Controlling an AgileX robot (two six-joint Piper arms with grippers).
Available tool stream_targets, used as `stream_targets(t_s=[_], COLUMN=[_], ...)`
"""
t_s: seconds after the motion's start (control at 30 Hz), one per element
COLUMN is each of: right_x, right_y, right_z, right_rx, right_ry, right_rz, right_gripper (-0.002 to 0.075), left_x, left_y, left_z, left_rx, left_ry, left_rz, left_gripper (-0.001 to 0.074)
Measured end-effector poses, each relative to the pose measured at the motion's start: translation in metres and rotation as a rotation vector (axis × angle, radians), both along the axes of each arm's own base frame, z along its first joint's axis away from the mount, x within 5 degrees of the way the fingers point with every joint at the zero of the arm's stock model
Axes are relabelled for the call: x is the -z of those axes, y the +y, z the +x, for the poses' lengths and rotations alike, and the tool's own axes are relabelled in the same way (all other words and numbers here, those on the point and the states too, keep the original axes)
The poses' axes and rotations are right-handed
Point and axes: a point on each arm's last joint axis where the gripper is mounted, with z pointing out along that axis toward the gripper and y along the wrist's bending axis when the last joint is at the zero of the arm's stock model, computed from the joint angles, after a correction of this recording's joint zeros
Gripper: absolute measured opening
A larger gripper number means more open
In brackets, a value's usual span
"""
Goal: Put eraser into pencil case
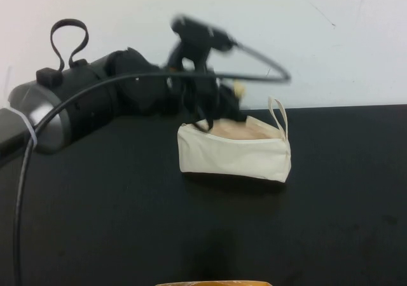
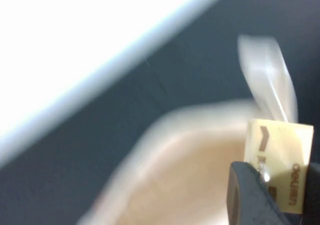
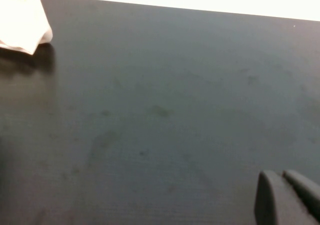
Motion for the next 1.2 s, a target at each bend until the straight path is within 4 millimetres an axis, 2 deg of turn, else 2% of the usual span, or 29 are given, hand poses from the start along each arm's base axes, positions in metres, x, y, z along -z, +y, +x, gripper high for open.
stream_targets(t_s=[0.07, 0.13, 0.23, 0.27, 0.33, 0.4, 0.5, 0.57, 0.67, 0.73, 0.83, 0.9, 0.93, 0.97, 1.07, 1.2], right_x=[0.000, 0.000, 0.000, 0.000, 0.000, 0.000, 0.000, 0.000, 0.000, 0.000, 0.000, 0.000, 0.000, 0.000, 0.000, 0.000], right_y=[0.000, 0.000, 0.000, 0.000, 0.000, 0.000, 0.000, 0.000, 0.000, 0.000, 0.000, 0.000, 0.000, 0.000, 0.000, 0.000], right_z=[0.000, 0.000, 0.000, 0.000, 0.000, 0.000, 0.000, 0.000, 0.000, 0.000, 0.000, 0.000, 0.000, 0.000, 0.000, 0.000], right_rx=[0.000, 0.000, 0.000, 0.000, 0.000, 0.000, 0.000, 0.000, 0.000, 0.000, 0.000, 0.000, 0.000, 0.000, 0.000, 0.000], right_ry=[0.000, 0.000, 0.000, 0.000, 0.000, 0.000, 0.000, 0.000, -0.002, -0.002, -0.002, -0.002, -0.002, -0.002, -0.002, -0.002], right_rz=[0.000, 0.000, 0.000, 0.000, 0.000, 0.000, 0.000, 0.000, 0.000, 0.000, 0.000, 0.000, 0.000, 0.000, 0.000, 0.000], right_gripper=[-0.0001, -0.0001, -0.0001, -0.0001, -0.0001, -0.0001, -0.0001, -0.0001, -0.0001, -0.0001, -0.0001, -0.0001, -0.0001, -0.0001, -0.0001, -0.0001], left_x=[-0.006, -0.001, 0.021, 0.035, 0.045, 0.050, 0.049, 0.048, 0.043, 0.035, 0.010, -0.017, -0.030, -0.051, -0.098, -0.159], left_y=[0.001, 0.001, -0.003, -0.005, -0.006, -0.007, -0.007, -0.008, -0.009, -0.009, -0.007, -0.002, 0.000, 0.005, 0.019, 0.042], left_z=[0.009, 0.018, 0.028, 0.032, 0.034, 0.034, 0.034, 0.034, 0.036, 0.035, 0.029, 0.020, 0.015, 0.006, -0.017, -0.059], left_rx=[-0.075, -0.127, -0.137, -0.129, -0.117, -0.108, -0.107, -0.107, -0.106, -0.099, -0.092, -0.095, -0.095, -0.096, -0.104, -0.103], left_ry=[-0.075, -0.111, -0.104, -0.086, -0.063, -0.044, -0.043, -0.046, -0.059, -0.069, -0.102, -0.148, -0.176, -0.220, -0.332, -0.492], left_rz=[-0.058, -0.081, -0.046, -0.019, 0.002, 0.008, 0.008, 0.006, -0.002, -0.012, -0.046, -0.082, -0.096, -0.122, -0.180, -0.252], left_gripper=[0.0179, 0.0179, 0.0179, 0.0179, 0.0183, 0.0241, 0.0401, 0.0463, 0.0479, 0.0449, 0.0304, 0.0155, 0.0111, 0.0071, 0.0022, 0.0005])
